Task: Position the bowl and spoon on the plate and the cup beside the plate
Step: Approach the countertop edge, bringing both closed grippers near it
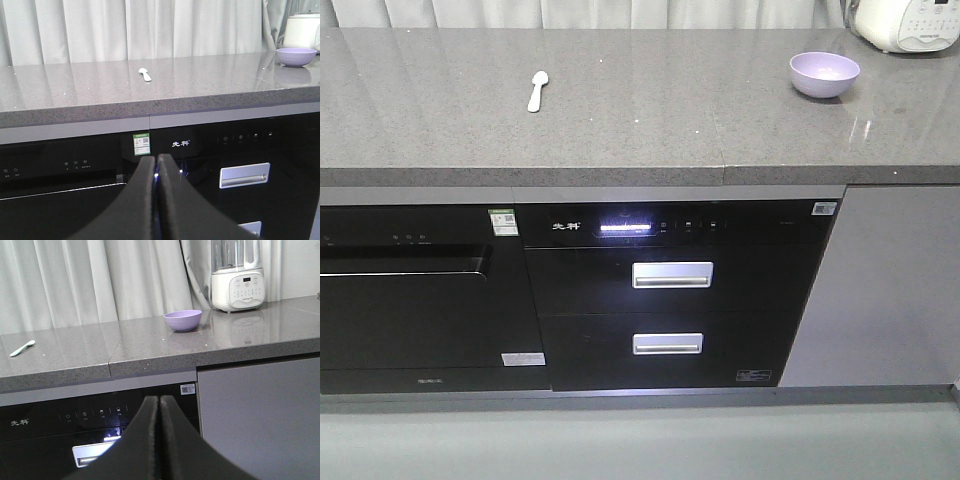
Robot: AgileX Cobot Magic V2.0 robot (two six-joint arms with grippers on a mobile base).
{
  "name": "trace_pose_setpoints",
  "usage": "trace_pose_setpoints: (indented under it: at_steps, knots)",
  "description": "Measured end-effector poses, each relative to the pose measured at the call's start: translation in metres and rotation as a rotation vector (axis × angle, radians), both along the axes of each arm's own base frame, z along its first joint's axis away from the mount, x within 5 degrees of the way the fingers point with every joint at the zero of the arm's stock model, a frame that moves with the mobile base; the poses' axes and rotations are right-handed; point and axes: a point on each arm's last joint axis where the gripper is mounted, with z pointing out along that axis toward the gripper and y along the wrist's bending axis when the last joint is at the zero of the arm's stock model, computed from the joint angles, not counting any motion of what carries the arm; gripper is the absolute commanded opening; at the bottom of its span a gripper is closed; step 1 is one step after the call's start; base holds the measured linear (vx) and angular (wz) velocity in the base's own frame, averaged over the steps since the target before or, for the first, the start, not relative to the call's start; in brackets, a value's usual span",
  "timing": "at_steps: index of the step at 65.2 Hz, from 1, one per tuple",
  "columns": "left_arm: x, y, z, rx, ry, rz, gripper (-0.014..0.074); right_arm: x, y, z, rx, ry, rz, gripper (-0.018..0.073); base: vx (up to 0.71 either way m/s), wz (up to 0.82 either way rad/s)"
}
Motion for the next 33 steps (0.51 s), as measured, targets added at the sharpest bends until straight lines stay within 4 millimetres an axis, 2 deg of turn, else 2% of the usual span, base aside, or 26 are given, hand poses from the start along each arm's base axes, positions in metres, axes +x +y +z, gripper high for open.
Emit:
trace_pose_setpoints:
  at_steps: [33]
  knots:
    - [0.0000, 0.0000, 0.0000, 0.000, 0.000, 0.000, -0.0006, 0.0000, 0.0000, 0.0000, 0.000, 0.000, 0.000, -0.0005, 0.06, 0.01]
